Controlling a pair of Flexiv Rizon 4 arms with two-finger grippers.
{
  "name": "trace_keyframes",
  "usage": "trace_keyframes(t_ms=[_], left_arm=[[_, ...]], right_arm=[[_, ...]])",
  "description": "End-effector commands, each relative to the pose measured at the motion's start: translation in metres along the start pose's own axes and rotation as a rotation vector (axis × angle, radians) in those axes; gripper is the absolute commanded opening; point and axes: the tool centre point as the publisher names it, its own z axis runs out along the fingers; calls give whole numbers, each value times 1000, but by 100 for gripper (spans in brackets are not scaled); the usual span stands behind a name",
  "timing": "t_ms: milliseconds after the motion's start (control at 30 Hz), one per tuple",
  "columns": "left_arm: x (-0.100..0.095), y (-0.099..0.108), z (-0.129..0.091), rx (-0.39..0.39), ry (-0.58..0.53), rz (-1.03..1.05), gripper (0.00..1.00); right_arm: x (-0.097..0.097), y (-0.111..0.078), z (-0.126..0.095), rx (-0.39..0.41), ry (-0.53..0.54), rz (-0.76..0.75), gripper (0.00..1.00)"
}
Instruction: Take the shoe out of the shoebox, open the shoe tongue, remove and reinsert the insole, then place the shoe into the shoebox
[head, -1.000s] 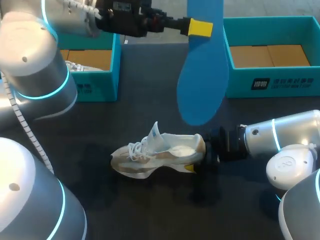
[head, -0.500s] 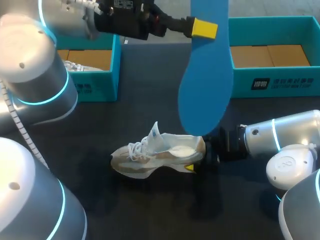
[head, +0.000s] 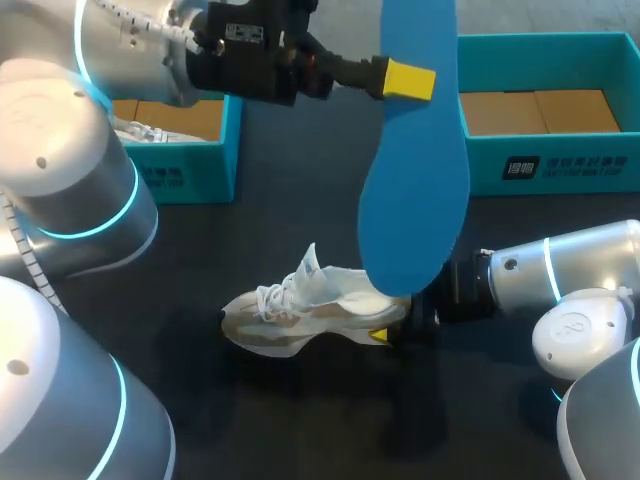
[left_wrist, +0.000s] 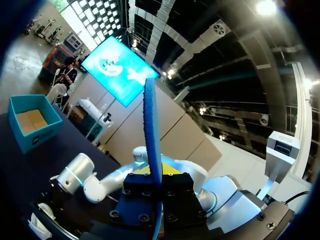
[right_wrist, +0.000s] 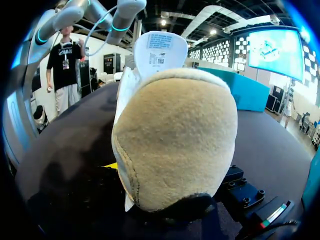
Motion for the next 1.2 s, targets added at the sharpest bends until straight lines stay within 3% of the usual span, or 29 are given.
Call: trace_keyframes(t_ms=[33, 633, 1200], left_arm=[[3, 7, -1, 15, -6, -2, 0], [11, 21, 1, 28, 14, -20, 0], [10, 22, 0, 57, 11, -11, 0]], right_arm=[[1, -3, 7, 7, -1, 0, 0], [1, -3, 7, 7, -1, 0, 0], [1, -3, 7, 7, -1, 0, 0]])
